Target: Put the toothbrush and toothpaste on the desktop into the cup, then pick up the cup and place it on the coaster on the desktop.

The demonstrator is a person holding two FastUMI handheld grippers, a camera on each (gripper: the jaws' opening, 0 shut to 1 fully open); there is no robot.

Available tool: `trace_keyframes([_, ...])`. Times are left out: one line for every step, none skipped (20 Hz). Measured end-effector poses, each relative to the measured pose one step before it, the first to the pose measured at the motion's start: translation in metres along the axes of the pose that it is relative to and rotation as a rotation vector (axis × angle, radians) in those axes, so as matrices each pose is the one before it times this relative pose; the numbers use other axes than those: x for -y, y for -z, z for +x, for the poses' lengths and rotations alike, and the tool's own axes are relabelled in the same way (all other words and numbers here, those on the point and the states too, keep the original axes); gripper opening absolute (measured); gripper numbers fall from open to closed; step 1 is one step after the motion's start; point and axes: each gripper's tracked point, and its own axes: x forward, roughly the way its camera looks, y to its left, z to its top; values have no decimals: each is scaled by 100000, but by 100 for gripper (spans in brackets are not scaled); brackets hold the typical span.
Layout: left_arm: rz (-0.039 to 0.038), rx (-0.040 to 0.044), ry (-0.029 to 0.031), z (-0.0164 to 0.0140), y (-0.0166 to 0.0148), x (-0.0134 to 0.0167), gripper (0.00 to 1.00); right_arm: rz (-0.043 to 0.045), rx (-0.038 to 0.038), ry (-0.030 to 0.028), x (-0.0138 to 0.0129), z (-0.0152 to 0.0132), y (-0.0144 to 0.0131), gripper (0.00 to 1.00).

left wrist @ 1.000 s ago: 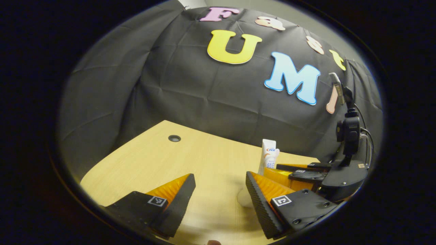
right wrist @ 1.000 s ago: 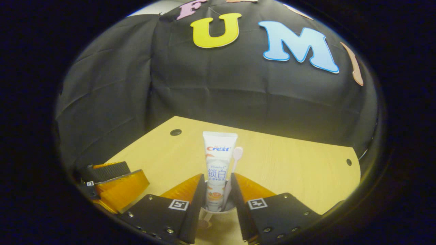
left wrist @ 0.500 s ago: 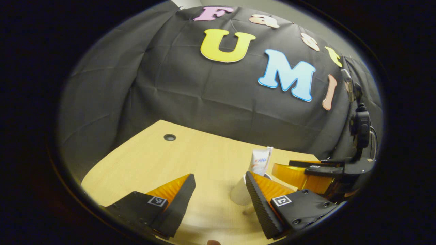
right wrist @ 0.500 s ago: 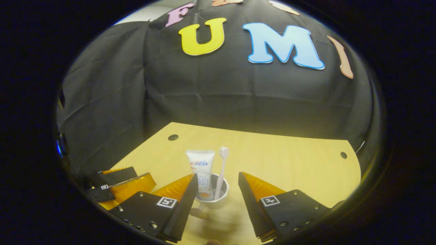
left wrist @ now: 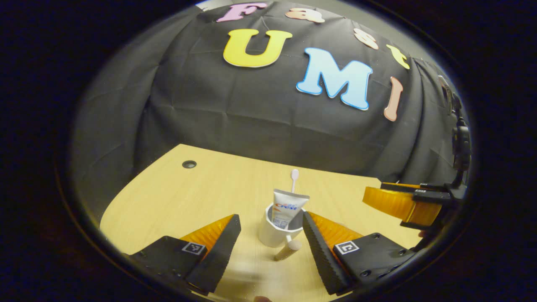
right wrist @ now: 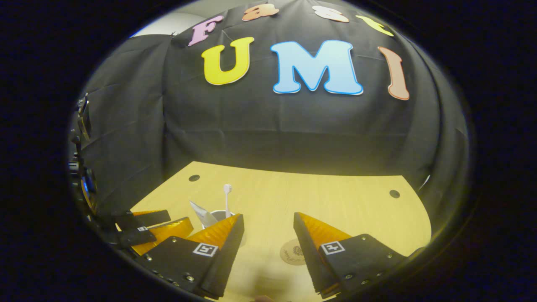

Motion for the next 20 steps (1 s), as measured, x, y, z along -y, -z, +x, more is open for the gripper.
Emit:
trace_keyframes([805,-2632,206,234,544,598,96,880,111,370,524,-554,48,74])
trace_keyframes([1036,-3116,-13,287,616,319,96,753,271,550,609,-572,-104,74])
trace_keyframes([871,-3274,-169,388,621,261,96,754,357,805,613,-536,-91,74])
trace_keyframes([673,-3505,52,396,771,351,96,965,178,479,502,-515,-101,74])
trace_keyframes([618,-3254,-303,378,545,160,99,1039,-288,541,549,-546,114,74])
trace_keyframes([773,-3560,-331,408,548,185,96,1085,-206,733,669,-516,-25,74])
trace_keyframes([711,-2735,63,323,615,101,96,1093,34,853,626,-466,4,74])
trace_keyframes([857,-2827,-190,321,571,2,96,1060,-175,723,663,-360,-63,74])
trace_keyframes([901,-2201,83,365,309,154,96,773,-322,843,581,-385,97,74])
trace_keyframes([864,-1887,-54,345,220,128,96,671,-376,993,550,-256,301,72])
trace_keyframes([742,-2358,-311,453,328,124,96,804,-659,983,706,-166,154,74])
trace_keyframes([137,-2707,-194,382,357,53,96,921,-1052,792,618,-60,312,74])
trace_keyframes([-71,-3251,-214,259,329,57,96,1030,-1102,609,454,54,288,74])
trace_keyframes([336,-3577,-230,387,307,5,96,857,-1503,856,485,95,398,74])
trace_keyframes([749,-2924,-335,433,273,-218,99,605,-1717,557,469,137,435,74])
trace_keyframes([941,-2618,-421,400,184,-131,93,378,-960,195,241,139,299,74])
trace_keyframes([1226,-2303,-249,229,71,-69,96,155,-950,331,266,218,304,74])
trace_keyframes([1137,-1964,-592,326,47,-73,96,110,-1104,-235,131,244,261,74])
trace_keyframes([923,-1582,-537,437,114,-105,96,288,-1033,-148,88,223,206,74])
trace_keyframes([454,-1274,-414,460,72,31,96,346,-877,-440,43,226,114,74])
